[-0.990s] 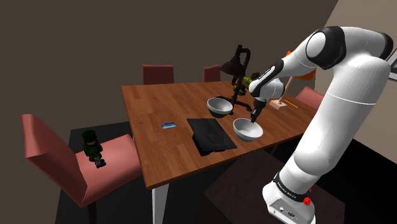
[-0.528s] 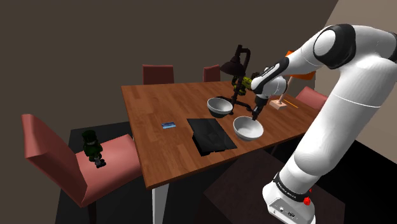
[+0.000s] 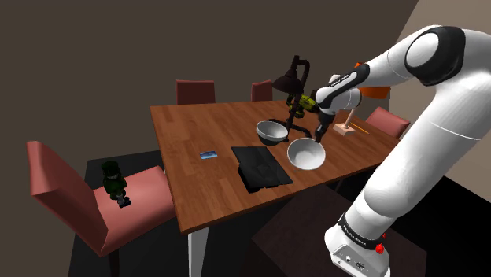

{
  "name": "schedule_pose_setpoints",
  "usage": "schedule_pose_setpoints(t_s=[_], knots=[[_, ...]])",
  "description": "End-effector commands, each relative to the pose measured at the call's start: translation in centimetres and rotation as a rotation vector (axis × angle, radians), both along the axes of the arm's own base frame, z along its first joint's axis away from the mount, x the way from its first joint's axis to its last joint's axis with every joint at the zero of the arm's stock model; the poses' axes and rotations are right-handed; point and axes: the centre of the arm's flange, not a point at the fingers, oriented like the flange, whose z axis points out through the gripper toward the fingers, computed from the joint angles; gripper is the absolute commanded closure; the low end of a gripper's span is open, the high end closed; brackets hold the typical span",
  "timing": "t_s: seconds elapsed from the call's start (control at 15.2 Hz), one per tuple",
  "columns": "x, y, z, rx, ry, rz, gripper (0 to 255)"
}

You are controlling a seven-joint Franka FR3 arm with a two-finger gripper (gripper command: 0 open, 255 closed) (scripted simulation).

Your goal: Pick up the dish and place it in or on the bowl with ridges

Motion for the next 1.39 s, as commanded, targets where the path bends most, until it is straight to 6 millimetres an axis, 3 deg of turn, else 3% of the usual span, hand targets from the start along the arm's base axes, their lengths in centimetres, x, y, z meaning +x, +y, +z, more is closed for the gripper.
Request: schedule_pose_setpoints(t_s=[0.0,0.33,0.4,0.46,0.66,1.32], knots=[[0.2,0.1,1.2,0.000,0.000,0.000,255],[0.2,0.1,3.8,0.000,0.000,0.000,255],[0.1,0.1,3.3,0.000,0.000,0.000,255],[0.1,0.1,3.3,0.000,0.000,0.000,0],[1.2,-0.6,0.6,-0.088,-0.065,0.089,0],[1.5,-1.2,-3.8,-0.104,-0.077,0.105,0]])
